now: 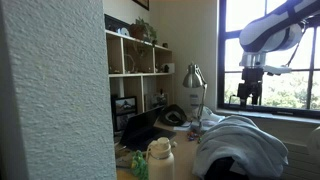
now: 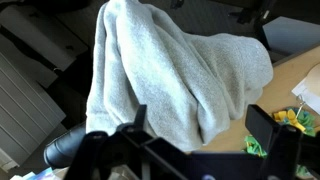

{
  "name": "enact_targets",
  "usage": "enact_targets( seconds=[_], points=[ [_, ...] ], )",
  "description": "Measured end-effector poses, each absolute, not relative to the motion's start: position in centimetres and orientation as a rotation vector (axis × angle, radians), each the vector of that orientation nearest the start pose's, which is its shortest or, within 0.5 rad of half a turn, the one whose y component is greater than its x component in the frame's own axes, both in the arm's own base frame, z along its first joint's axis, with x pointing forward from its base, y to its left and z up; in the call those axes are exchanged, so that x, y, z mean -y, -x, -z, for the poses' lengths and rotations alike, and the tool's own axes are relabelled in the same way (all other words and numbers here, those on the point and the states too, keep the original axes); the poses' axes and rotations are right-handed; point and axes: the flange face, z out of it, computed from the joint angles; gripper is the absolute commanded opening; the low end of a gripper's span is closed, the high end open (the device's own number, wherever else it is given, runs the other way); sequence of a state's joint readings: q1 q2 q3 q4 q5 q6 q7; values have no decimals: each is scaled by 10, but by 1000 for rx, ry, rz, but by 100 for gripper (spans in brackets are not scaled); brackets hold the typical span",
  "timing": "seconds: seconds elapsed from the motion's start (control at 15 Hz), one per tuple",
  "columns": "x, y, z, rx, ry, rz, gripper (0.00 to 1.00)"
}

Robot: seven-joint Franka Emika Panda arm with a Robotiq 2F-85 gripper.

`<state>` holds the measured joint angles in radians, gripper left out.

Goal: Pull out the chair, put the jersey on the chair then close the laptop.

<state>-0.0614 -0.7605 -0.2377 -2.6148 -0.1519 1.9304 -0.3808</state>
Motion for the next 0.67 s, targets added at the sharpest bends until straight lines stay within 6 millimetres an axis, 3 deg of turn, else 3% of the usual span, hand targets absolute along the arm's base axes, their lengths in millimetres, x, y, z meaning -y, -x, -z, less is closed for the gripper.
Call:
enact_targets(
  seconds=[0.33, 0.67],
  points=[
    [112, -319, -482, 224, 3138, 126, 100],
    [118, -356, -466, -153, 3176, 291, 100]
  ],
)
